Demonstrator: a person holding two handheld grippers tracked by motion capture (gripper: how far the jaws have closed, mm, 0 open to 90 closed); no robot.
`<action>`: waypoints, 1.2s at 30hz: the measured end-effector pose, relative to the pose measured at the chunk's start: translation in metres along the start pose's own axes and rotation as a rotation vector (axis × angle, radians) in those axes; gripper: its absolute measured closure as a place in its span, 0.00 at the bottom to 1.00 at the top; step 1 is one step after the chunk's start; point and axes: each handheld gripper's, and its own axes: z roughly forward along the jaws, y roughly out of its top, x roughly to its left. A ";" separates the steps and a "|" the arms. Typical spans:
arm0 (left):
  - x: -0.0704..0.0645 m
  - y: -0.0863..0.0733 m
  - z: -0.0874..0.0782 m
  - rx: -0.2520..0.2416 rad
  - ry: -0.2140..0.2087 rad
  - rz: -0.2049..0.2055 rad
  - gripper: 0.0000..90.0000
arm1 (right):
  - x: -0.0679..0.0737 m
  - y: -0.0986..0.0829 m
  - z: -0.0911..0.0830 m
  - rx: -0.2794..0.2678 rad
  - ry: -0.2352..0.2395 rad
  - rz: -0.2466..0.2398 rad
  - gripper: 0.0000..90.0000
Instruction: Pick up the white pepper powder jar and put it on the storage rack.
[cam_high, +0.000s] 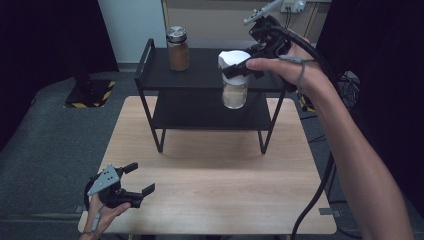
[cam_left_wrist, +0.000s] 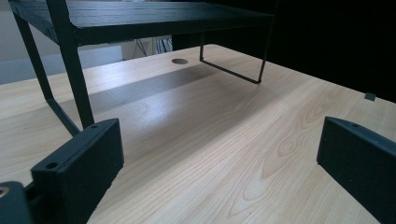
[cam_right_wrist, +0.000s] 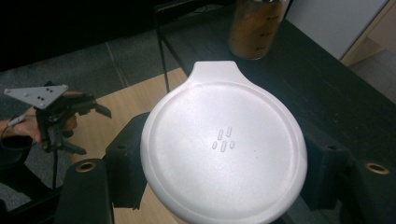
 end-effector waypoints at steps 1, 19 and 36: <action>0.000 0.000 0.000 0.000 0.000 -0.001 0.00 | -0.002 0.002 0.000 -0.002 -0.011 0.009 0.35; 0.001 -0.001 0.001 0.000 -0.007 -0.004 0.00 | -0.048 0.031 0.032 0.014 -0.304 0.185 0.35; 0.002 -0.001 0.001 0.003 -0.006 -0.010 0.00 | -0.069 0.032 0.045 0.014 -0.316 0.233 0.35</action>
